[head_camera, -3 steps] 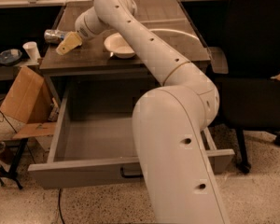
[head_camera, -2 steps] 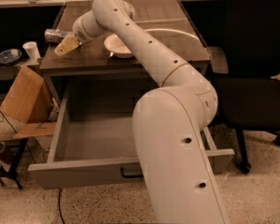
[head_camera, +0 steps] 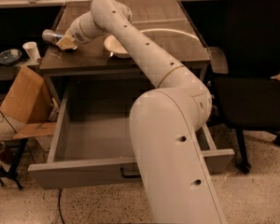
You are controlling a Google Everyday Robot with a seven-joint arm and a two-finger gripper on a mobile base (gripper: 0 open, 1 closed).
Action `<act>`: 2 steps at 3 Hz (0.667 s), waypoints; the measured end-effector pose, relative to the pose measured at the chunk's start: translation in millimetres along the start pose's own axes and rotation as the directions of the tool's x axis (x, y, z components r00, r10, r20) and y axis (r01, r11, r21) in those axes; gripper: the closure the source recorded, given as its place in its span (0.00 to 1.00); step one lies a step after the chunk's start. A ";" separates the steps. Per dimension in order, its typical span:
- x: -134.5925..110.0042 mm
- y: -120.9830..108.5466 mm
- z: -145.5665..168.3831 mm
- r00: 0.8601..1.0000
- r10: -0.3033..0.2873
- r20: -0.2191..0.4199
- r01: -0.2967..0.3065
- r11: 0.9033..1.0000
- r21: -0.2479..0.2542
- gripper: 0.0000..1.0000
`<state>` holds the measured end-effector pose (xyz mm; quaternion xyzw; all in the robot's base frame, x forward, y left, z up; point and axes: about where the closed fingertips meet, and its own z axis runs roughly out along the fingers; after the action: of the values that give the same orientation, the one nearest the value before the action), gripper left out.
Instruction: Place redbull can into top drawer
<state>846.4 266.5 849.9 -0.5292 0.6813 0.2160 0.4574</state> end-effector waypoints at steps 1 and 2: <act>0.0 0.0 -0.1 1.000 0.000 0.000 0.000 1.000 0.000 0.95; 8.0 -7.6 -20.7 1.000 0.004 -0.006 -0.004 0.999 0.042 1.00</act>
Offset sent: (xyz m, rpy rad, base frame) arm -0.0134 -0.0705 0.0161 -0.0108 -0.0538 -0.1163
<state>845.0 243.6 854.6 -0.5188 0.6882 0.2010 0.4656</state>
